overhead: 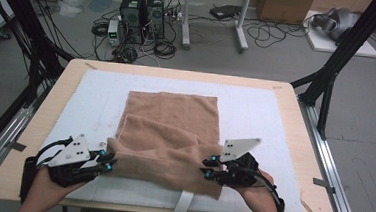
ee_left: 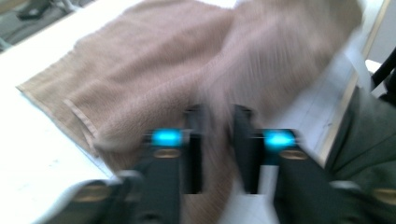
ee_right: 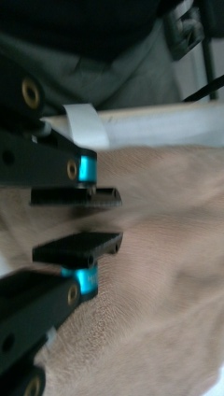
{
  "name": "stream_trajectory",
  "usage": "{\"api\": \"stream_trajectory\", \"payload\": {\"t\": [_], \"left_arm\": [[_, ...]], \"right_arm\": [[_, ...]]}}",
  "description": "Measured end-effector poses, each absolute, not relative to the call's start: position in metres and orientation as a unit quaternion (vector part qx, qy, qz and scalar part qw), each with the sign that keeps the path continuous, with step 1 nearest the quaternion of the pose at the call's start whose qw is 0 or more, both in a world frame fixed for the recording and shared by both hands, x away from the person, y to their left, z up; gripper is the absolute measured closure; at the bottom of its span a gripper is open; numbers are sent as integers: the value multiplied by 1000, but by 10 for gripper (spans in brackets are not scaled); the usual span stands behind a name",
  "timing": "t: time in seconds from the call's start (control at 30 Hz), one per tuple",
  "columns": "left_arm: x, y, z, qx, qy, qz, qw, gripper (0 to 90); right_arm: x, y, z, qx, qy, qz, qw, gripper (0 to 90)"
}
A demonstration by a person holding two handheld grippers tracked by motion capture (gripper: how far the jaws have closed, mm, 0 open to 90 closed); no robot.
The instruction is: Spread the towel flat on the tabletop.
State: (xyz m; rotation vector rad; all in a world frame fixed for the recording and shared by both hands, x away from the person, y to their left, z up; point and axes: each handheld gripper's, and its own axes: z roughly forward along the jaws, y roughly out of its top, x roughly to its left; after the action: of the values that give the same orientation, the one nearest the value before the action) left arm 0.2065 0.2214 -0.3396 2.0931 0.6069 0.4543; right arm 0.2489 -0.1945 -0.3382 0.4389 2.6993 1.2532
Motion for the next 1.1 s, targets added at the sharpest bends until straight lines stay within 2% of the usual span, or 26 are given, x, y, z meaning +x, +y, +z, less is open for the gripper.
{"api": "stream_trajectory", "payload": {"t": [0.13, 0.3, 0.53, 0.8, 0.93, 1.1], "left_arm": [[220, 215, -348, 848, 244, 195, 428, 668], [253, 205, -380, 844, 269, 183, 427, 624], [288, 195, -406, 851, 290, 185, 396, 612], [313, 192, -412, 843, 313, 184, 397, 622], [323, 191, -420, 848, 324, 174, 383, 624], [334, 190, -433, 859, 338, 151, 355, 580]], "right_arm": [[254, -197, -332, 155, 891, 419, 87, 625], [280, -196, -362, 182, 898, 390, 93, 576], [310, -197, -399, 217, 894, 385, 76, 590], [326, -194, -402, 238, 886, 388, 91, 629], [334, -196, -410, 253, 890, 371, 84, 636], [340, -196, -421, 267, 894, 353, 66, 564]]}}
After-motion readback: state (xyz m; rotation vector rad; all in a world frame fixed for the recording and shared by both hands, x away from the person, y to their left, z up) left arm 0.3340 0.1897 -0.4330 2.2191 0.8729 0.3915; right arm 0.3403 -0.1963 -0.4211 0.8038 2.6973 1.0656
